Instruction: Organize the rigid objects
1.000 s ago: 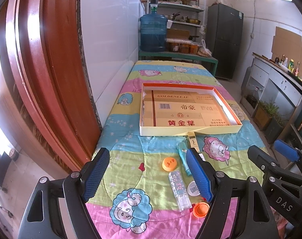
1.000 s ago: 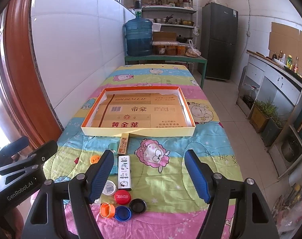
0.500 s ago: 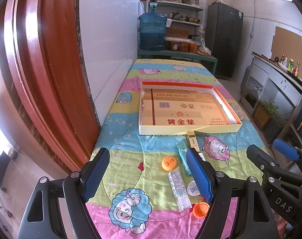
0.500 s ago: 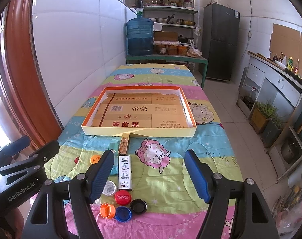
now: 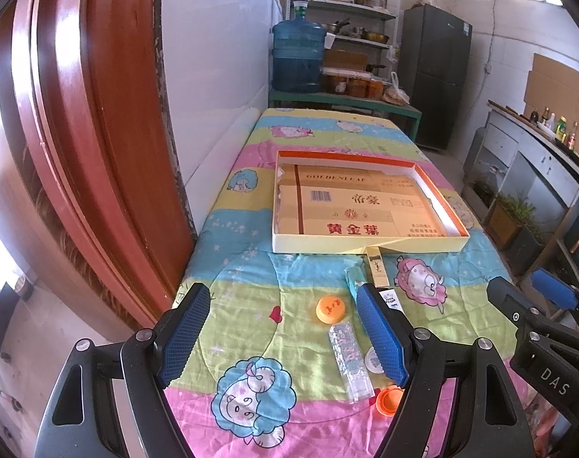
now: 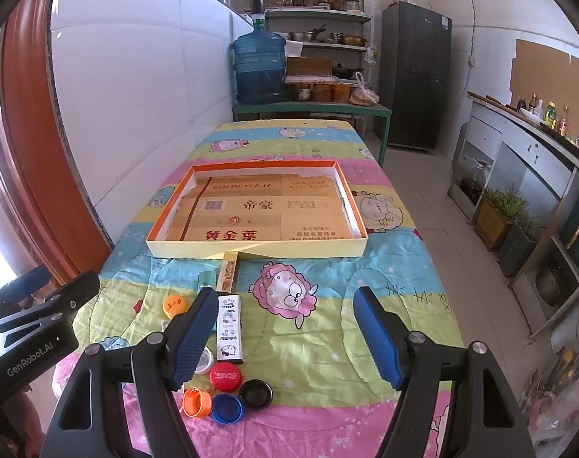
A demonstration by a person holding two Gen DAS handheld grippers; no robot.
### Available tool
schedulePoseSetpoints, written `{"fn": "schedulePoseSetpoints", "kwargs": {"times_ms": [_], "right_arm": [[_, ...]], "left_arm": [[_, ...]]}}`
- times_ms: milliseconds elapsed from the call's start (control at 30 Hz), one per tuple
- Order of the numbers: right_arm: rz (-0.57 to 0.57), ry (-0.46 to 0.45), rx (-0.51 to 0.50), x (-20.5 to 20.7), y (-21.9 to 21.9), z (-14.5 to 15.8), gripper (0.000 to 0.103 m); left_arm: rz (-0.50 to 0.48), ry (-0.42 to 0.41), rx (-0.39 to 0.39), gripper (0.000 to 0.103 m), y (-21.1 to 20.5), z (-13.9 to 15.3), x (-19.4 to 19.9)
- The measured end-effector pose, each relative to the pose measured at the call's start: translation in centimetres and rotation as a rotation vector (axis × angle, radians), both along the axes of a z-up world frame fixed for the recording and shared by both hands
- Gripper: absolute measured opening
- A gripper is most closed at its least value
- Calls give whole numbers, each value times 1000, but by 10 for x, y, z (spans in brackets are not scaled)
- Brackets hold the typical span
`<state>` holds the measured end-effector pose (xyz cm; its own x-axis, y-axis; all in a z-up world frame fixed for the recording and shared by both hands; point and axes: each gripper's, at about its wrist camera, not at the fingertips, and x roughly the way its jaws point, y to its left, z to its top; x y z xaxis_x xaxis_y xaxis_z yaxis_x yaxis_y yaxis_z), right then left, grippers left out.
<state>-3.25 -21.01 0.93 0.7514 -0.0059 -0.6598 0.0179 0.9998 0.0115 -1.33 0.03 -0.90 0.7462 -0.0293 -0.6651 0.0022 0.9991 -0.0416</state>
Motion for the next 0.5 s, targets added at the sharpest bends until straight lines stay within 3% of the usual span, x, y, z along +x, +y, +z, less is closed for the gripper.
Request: {"fn": "schedulePoseSetpoints", "kwargs": {"times_ms": [500], "right_arm": [[4, 9, 8, 0, 1, -4, 73]], "left_arm": [[1, 9, -1, 80, 1, -3, 0]]}}
